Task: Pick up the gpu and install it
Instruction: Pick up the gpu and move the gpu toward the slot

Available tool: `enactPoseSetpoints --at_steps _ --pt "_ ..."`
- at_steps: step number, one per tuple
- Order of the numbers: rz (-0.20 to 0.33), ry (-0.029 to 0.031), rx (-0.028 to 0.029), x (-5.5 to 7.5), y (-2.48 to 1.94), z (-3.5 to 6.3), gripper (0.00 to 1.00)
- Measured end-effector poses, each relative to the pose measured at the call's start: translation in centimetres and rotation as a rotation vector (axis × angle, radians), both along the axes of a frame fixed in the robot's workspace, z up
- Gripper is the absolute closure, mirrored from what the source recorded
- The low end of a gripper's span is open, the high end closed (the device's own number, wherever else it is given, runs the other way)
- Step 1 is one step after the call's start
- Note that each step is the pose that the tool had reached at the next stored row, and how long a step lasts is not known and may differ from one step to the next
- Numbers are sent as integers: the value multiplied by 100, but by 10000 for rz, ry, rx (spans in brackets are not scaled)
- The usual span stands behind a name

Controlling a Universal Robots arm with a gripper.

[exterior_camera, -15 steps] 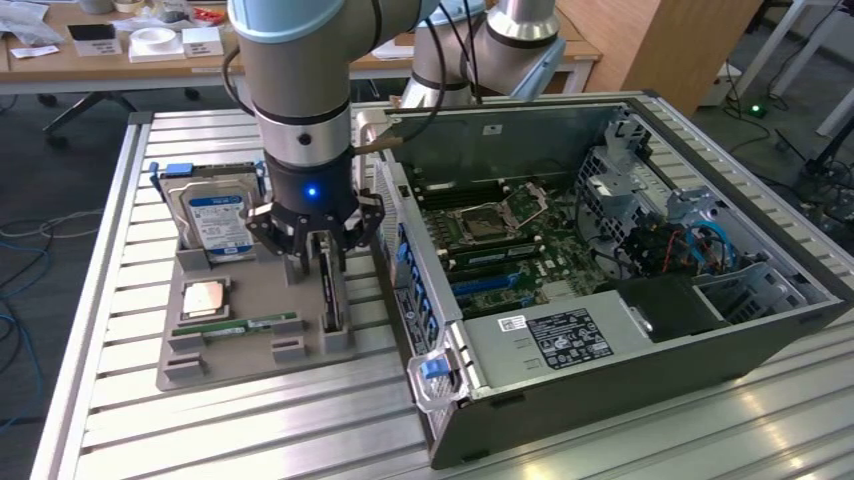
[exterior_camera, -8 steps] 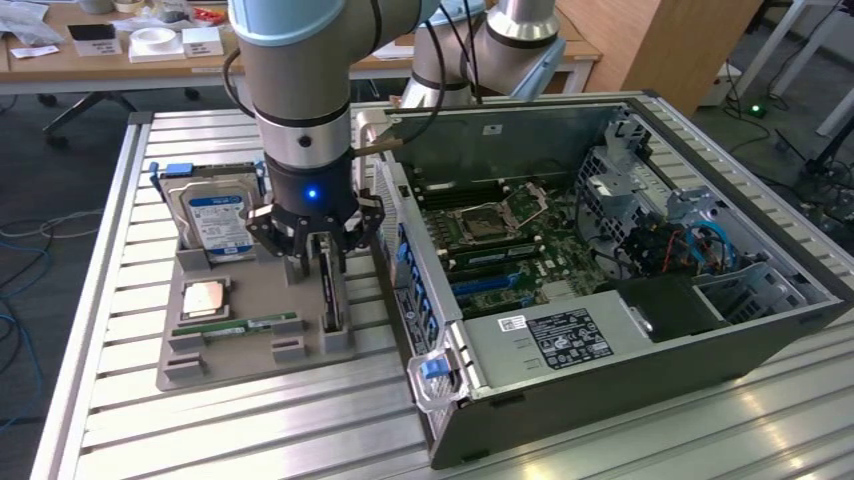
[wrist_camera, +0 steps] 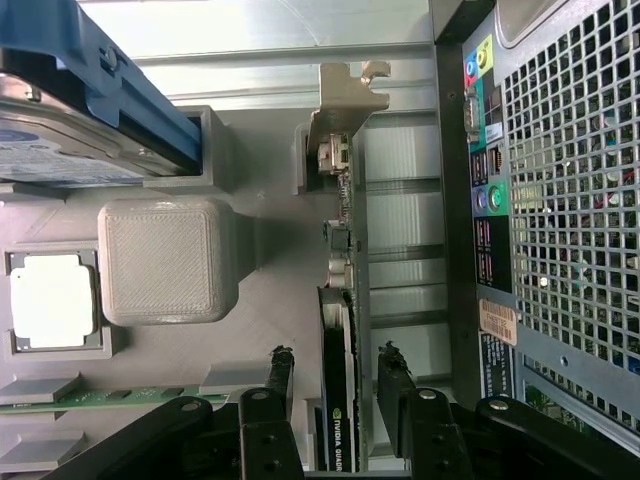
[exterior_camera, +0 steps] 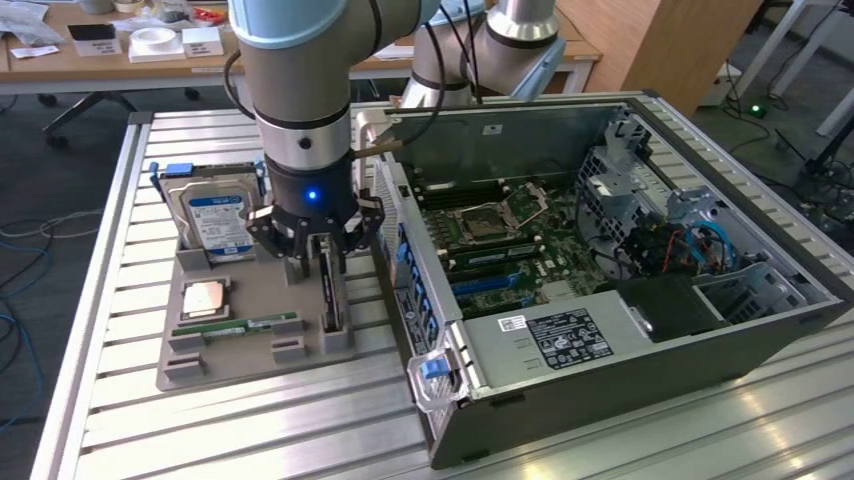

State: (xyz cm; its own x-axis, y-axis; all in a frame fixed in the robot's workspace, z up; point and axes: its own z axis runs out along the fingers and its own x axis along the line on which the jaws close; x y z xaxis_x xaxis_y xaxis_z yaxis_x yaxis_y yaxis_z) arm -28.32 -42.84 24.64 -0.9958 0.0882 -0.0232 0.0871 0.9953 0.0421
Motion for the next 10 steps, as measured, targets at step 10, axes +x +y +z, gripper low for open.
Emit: enactPoseSetpoints --at_steps 10 --pt "0 -2 1 0 0 -4 53"
